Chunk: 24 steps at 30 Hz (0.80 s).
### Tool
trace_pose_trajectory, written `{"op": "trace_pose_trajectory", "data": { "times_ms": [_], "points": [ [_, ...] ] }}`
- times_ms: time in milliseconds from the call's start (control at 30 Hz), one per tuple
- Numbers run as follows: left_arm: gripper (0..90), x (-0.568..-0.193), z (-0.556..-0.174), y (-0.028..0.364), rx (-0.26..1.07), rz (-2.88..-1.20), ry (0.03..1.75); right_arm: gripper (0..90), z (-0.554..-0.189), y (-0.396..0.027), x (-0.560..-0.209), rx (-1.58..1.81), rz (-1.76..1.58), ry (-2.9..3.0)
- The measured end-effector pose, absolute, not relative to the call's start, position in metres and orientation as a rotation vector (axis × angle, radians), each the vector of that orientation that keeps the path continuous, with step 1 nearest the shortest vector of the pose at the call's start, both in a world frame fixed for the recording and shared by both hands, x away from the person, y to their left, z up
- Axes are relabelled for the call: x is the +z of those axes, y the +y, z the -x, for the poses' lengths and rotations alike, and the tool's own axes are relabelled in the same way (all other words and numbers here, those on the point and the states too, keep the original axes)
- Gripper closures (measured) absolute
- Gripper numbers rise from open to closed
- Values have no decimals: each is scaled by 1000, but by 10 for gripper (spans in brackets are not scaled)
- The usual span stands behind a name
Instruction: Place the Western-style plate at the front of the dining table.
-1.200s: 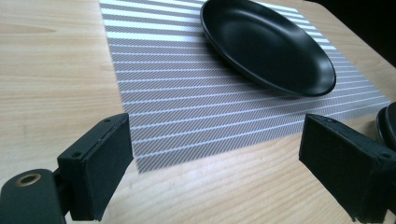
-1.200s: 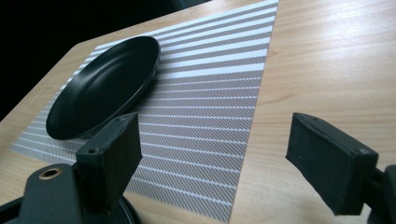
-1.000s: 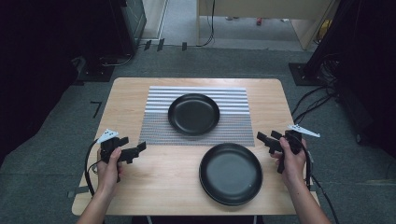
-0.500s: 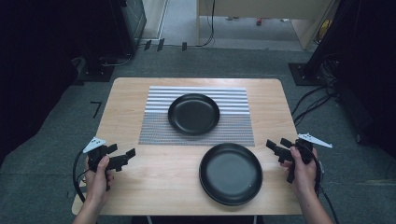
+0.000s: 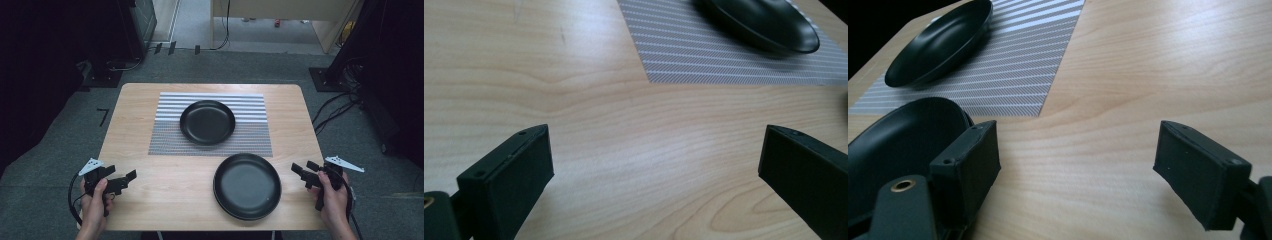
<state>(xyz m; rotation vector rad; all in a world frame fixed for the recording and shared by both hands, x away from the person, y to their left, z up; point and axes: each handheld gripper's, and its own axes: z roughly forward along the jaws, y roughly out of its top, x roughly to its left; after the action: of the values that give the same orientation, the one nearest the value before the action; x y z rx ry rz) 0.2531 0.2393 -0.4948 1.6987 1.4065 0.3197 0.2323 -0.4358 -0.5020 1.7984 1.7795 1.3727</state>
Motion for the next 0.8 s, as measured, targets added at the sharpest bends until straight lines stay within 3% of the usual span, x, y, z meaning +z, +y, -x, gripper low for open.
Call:
{"op": "trace_pose_trajectory", "data": {
  "times_ms": [800],
  "points": [
    [0,-512,-217,258,449,-1802,1471,180,-177,-464,-521,1146,-1855,1765]
  ]
}}
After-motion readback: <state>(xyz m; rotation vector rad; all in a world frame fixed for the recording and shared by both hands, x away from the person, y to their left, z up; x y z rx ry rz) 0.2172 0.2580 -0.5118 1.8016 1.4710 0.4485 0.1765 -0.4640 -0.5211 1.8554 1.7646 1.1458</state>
